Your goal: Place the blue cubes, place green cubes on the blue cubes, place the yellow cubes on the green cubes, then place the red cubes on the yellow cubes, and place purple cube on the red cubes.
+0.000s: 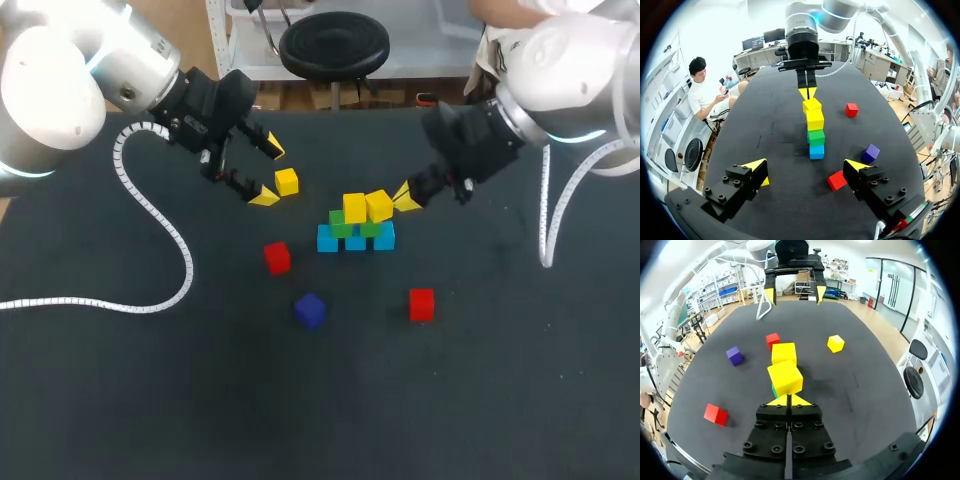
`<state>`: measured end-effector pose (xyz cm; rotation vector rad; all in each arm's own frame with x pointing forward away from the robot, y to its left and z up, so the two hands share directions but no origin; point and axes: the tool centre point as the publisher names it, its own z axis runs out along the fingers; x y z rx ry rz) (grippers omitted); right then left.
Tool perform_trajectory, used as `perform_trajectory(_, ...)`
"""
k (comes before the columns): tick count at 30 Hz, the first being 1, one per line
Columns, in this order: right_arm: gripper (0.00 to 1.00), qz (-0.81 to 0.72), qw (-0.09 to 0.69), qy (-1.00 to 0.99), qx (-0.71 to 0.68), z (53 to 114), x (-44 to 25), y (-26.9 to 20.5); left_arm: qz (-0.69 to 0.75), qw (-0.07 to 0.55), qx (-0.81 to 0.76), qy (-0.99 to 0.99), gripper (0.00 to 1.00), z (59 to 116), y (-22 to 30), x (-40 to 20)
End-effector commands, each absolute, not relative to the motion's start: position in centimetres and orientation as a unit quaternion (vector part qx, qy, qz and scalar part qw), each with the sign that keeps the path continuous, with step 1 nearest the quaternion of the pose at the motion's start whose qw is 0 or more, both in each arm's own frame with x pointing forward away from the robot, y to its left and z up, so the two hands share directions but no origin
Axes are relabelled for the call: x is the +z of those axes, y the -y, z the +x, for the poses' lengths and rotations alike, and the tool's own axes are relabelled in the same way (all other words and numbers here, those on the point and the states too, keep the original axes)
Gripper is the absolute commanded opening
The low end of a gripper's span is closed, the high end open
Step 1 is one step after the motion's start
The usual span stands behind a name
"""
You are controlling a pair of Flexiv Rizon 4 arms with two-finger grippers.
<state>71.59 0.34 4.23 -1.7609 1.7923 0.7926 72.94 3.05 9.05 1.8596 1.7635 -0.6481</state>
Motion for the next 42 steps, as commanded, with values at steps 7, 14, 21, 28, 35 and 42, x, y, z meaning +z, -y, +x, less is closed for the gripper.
perform_trajectory(7,0.0,-0.648,0.25,-0.654,0.298,70.7,4.6,-0.3,0.682,0.246,-0.238,-0.646,1.0,73.0,-3.1,9.0)
perform_trajectory(14,0.0,-0.65,0.253,-0.65,0.301,70.0,5.0,-0.4,0.682,0.246,-0.238,-0.646,1.0,73.0,-3.1,9.0)
perform_trajectory(21,0.0,-0.652,0.254,-0.649,0.3,70.0,5.2,-0.4,0.682,0.246,-0.238,-0.646,1.0,73.0,-3.1,9.0)
perform_trajectory(28,0.0,-0.651,0.254,-0.648,0.303,69.8,5.2,-0.6,0.682,0.246,-0.238,-0.646,1.0,73.0,-3.1,9.0)
perform_trajectory(35,0.0,-0.651,0.254,-0.647,0.305,69.6,5.1,-0.7,0.682,0.246,-0.238,-0.646,1.0,73.0,-3.1,9.0)
perform_trajectory(42,0.0,-0.649,0.255,-0.65,0.303,69.5,5.3,-0.3,0.682,0.246,-0.238,-0.646,1.0,73.0,-3.1,9.0)
